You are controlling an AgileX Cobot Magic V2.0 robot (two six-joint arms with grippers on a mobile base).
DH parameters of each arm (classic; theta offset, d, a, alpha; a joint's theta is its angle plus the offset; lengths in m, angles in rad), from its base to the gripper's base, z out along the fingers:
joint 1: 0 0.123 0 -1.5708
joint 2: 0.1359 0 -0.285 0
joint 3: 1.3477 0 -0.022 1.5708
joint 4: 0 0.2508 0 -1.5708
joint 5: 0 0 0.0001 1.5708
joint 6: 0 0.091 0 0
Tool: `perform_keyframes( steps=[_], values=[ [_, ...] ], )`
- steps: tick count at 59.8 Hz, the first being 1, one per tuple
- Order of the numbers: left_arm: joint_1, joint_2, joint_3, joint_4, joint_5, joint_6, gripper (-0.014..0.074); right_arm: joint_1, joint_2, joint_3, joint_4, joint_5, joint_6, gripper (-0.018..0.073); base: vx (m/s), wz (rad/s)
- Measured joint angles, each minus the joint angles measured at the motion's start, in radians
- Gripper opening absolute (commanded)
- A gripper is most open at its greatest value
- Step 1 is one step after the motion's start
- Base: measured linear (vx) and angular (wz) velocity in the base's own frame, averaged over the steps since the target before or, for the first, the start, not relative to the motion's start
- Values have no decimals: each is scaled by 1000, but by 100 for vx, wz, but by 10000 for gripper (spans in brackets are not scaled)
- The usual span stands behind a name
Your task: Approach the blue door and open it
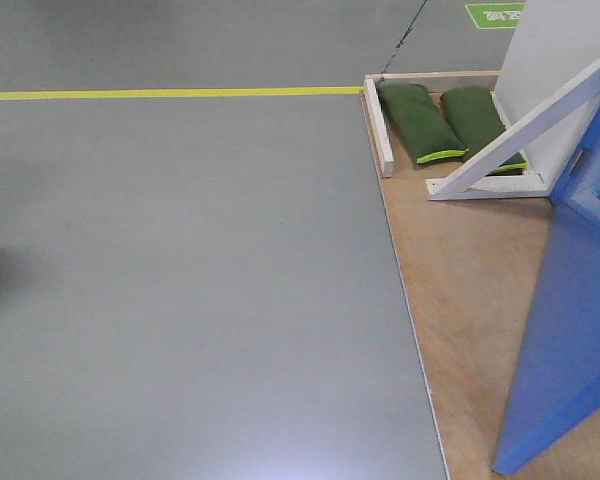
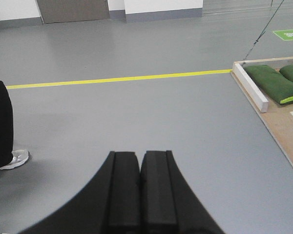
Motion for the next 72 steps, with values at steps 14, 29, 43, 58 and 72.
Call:
perform_keyframes(
  steps=[14,29,43,58,72],
  values=[
    [0,0,0,0,0,0,70,125,1,2,37,7,-1,5,0,0],
    [0,0,0,0,0,0,70,402,46,-2,105,-299,-1,5,0,0],
    [0,0,0,0,0,0,70,585,173,-84,127,-515,-1,5,0,0],
    [0,0,0,0,0,0,70,688,248,-194,131,-559,-1,5,0,0],
    [0,0,0,0,0,0,70,756,272,-233,132,-495,-1,5,0,0]
  ],
)
